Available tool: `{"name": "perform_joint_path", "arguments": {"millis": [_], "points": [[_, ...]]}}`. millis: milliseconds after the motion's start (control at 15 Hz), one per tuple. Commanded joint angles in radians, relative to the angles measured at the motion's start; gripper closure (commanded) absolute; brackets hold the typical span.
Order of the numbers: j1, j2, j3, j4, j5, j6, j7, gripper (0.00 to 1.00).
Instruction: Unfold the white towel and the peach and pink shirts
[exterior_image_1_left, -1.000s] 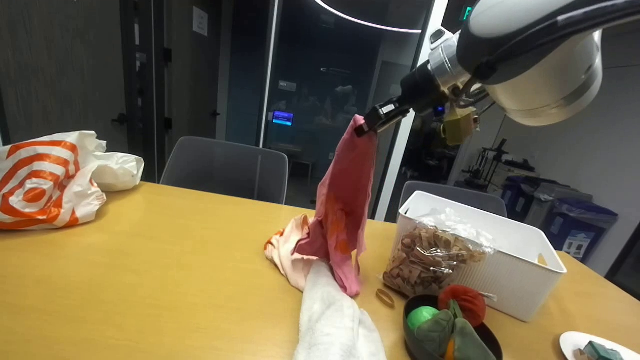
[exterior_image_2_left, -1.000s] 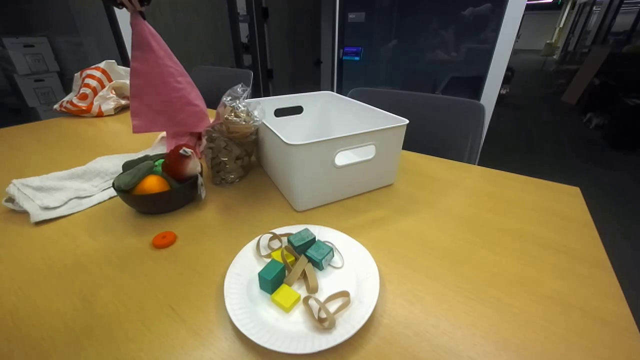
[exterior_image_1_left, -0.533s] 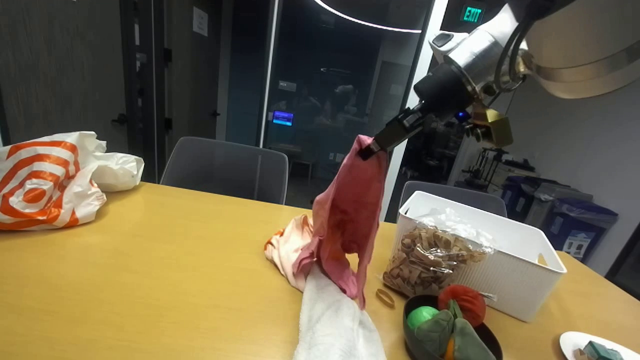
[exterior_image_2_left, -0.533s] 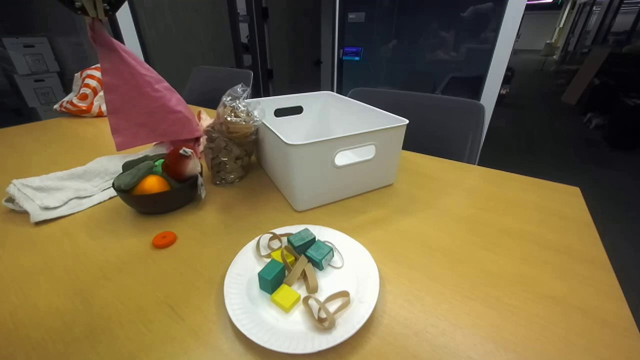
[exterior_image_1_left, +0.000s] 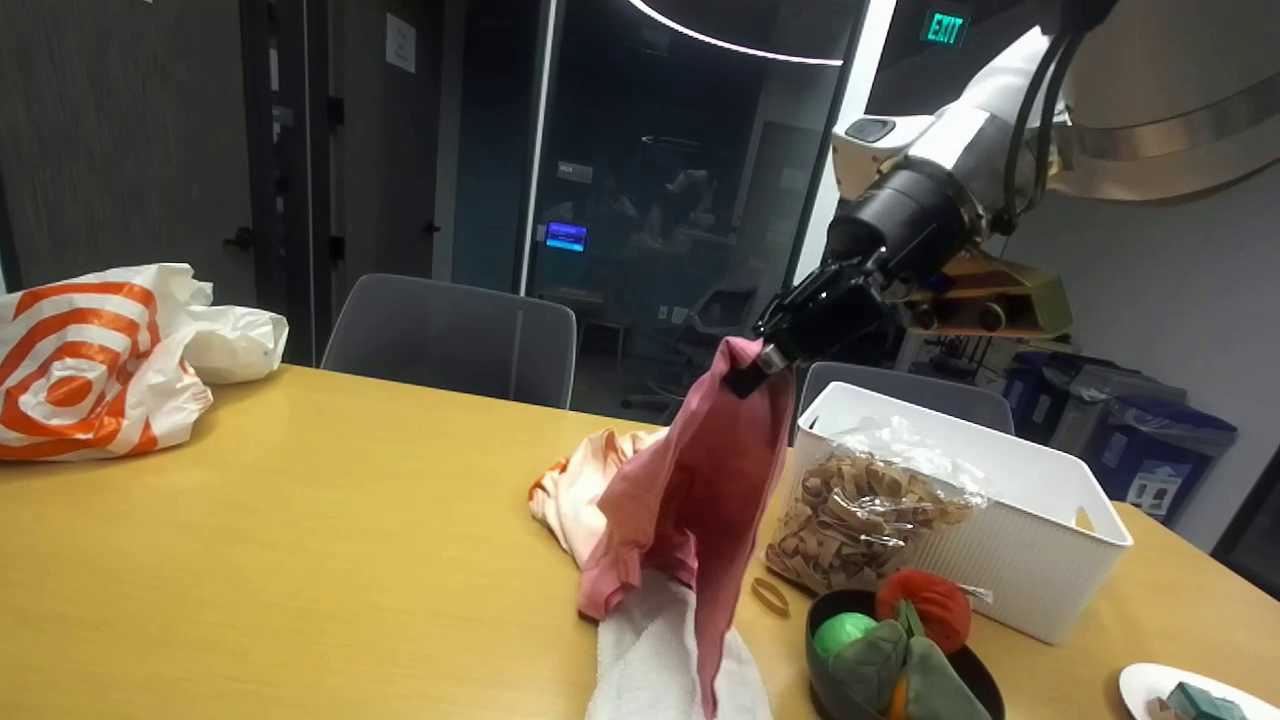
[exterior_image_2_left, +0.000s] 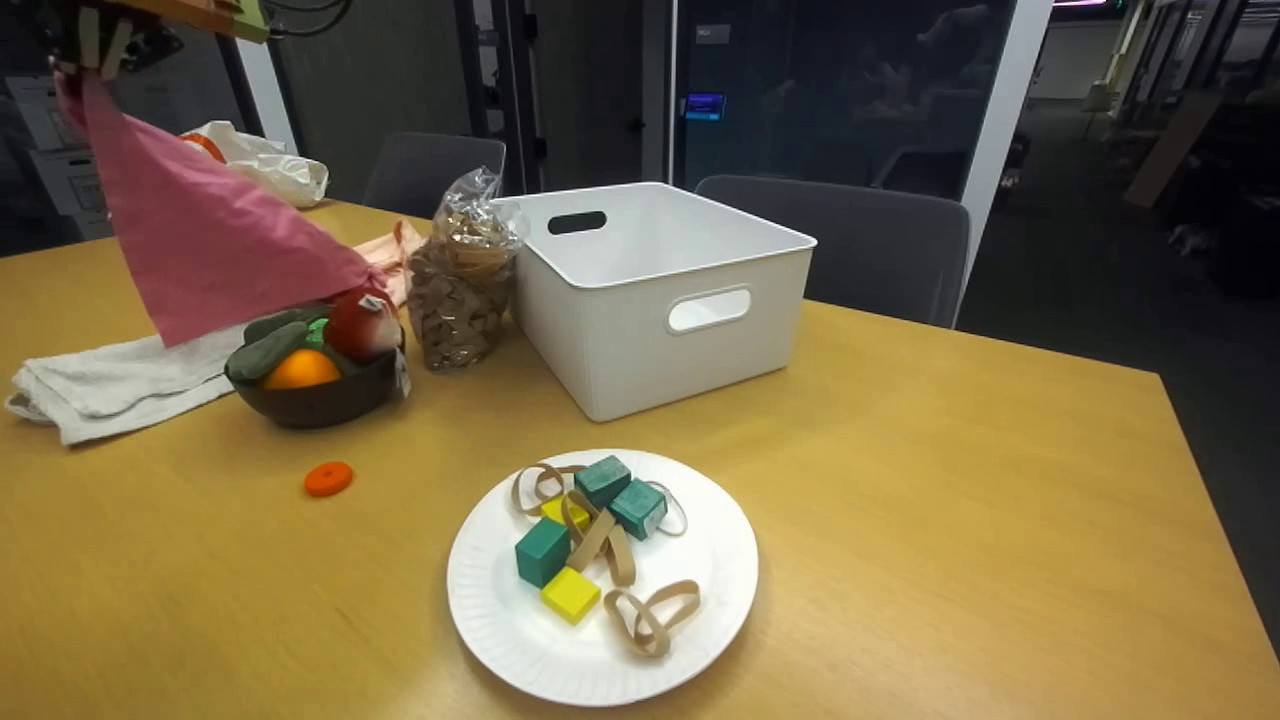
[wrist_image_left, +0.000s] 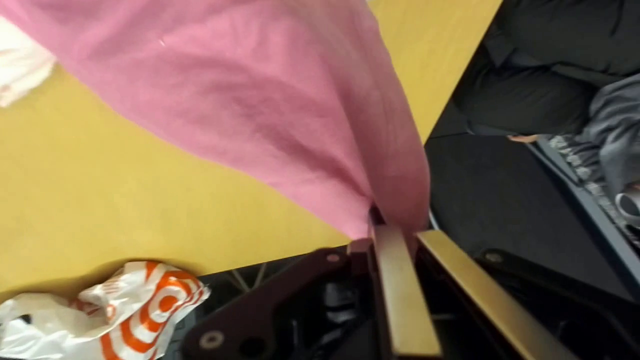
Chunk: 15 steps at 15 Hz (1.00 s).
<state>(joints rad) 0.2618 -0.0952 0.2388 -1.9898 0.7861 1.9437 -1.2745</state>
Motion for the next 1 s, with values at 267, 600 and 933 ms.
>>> {"name": "perform_joint_path", "arguments": {"millis": [267, 600, 933], "points": [[0.005, 0.123, 0.010, 0.058, -0.103, -0.355, -0.008, 0.99], [-0.011, 0.217, 0.004, 0.078, -0.078, -0.407, -0.001, 0.86], [-0.025, 0.244, 0.000, 0.105, -0.098, -0.321, 0.021, 0.42]]}}
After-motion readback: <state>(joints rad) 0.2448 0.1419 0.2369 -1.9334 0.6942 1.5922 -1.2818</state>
